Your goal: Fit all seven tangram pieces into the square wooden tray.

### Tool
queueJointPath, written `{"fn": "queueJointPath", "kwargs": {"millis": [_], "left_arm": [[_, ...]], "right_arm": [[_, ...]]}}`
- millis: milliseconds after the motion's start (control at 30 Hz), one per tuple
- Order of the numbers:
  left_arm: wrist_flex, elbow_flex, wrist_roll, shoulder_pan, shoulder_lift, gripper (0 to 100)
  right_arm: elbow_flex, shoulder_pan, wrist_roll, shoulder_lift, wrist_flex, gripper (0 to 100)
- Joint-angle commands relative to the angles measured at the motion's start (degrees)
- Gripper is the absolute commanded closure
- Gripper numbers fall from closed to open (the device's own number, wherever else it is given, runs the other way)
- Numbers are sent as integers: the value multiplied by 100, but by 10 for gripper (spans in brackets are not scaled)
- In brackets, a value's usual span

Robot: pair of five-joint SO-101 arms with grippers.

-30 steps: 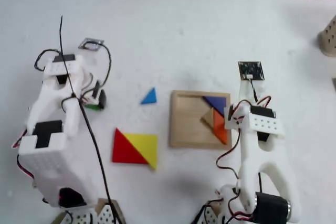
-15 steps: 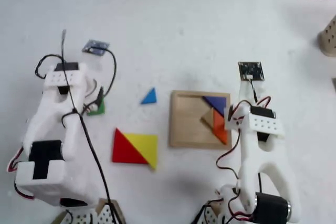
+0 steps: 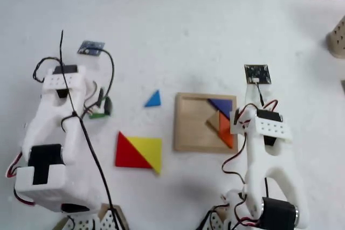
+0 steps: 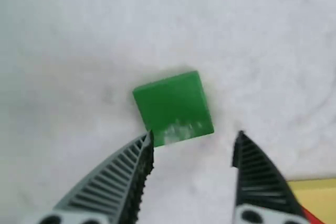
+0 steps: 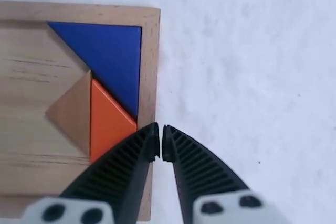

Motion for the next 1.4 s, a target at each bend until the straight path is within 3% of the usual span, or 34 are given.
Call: {"fn": "queueJointPath", "kwargs": {"millis": [0,100,333,767,833,933,1233,1367], "left_arm": [[-554,352,255,-101,-268,697],[-1134,826,308,-101,-251,709],[-1099,211,457,-470,119,723],[-1090,0,448,-462,356,731],[-1116,0,448,-470,356,793],[-1143,-44,448,-462,391,980],[-1029,-114,448,-462,347,980],[-105,-484,448,-101,145,980]], "right_arm": [[-44,13,70,-207,-92,974],[-44,13,79,-207,-92,974],[-35,13,79,-207,-92,974],[-35,13,79,-207,-92,974],[-35,13,79,-207,-92,974],[-35,13,79,-207,-92,974],[-35,13,79,-215,-84,974],[-35,57,79,-268,-75,978]]}}
